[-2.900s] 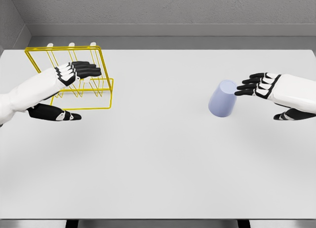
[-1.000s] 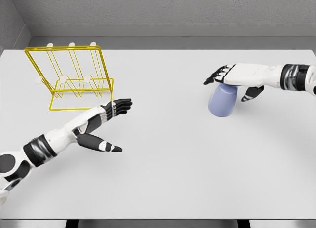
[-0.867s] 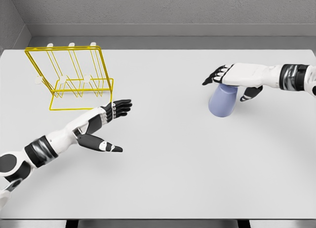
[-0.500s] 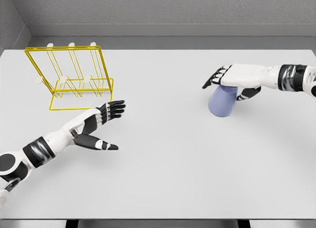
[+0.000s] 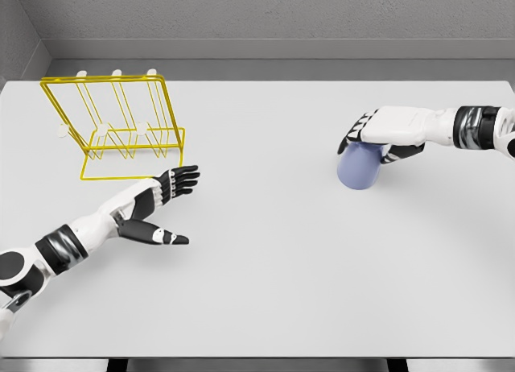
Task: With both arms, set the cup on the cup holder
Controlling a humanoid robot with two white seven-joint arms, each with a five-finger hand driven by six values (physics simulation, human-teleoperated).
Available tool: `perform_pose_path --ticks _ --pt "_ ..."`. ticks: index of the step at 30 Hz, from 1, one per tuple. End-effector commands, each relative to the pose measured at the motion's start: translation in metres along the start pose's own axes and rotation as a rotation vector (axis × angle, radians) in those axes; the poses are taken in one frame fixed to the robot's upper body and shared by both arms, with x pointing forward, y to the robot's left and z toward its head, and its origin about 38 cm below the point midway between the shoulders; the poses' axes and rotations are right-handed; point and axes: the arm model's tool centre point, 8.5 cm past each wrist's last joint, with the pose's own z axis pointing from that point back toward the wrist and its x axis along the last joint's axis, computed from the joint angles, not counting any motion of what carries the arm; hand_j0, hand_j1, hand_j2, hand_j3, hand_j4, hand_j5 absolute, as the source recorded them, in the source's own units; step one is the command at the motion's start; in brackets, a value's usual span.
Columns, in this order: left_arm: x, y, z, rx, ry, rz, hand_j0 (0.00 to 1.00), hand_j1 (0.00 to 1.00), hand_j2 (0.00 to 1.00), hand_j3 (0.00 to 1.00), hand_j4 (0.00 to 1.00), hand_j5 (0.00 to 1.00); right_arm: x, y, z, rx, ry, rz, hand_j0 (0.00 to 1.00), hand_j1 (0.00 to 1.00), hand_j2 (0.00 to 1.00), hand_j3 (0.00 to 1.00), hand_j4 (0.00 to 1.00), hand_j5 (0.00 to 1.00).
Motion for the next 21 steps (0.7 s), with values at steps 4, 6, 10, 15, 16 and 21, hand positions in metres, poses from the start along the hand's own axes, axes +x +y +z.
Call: perform_pose_path --ticks 4,6,10,15,16,21 --pt "-0.001 0.002 0.002 0.004 0.004 0.001 1.00 1.00 1.00 1.00 1.00 1.00 0.000 -0.002 0.001 -0.009 0.001 -0.004 0.64 0.64 0.64 0.64 0.64 0.64" --pt "-0.005 0.005 0.003 0.015 0.015 0.001 1.00 1.00 1.00 1.00 1.00 1.00 -0.001 -0.003 0.002 -0.013 0.000 -0.005 0.63 0.63 0.63 0.63 0.63 0.63" --pt "-0.009 0.008 0.004 0.022 0.027 0.004 1.00 1.00 1.00 1.00 1.00 1.00 0.003 -0.008 0.003 -0.023 -0.008 0.006 0.57 0.57 0.57 0.57 0.57 0.57" --pt "-0.009 0.007 0.004 0.021 0.026 0.003 1.00 1.00 1.00 1.00 1.00 1.00 0.009 -0.014 0.008 -0.031 -0.017 0.035 0.53 0.53 0.53 0.53 0.53 0.53" --pt "-0.009 0.008 0.004 0.024 0.026 0.002 1.00 1.00 1.00 1.00 1.00 1.00 0.012 -0.021 0.012 -0.047 -0.020 0.054 0.52 0.52 0.52 0.52 0.52 0.52" --pt "-0.009 0.006 0.003 0.019 0.024 0.003 1.00 1.00 1.00 1.00 1.00 1.00 0.028 -0.038 0.023 -0.076 -0.044 0.124 0.48 0.48 0.48 0.48 0.48 0.48"
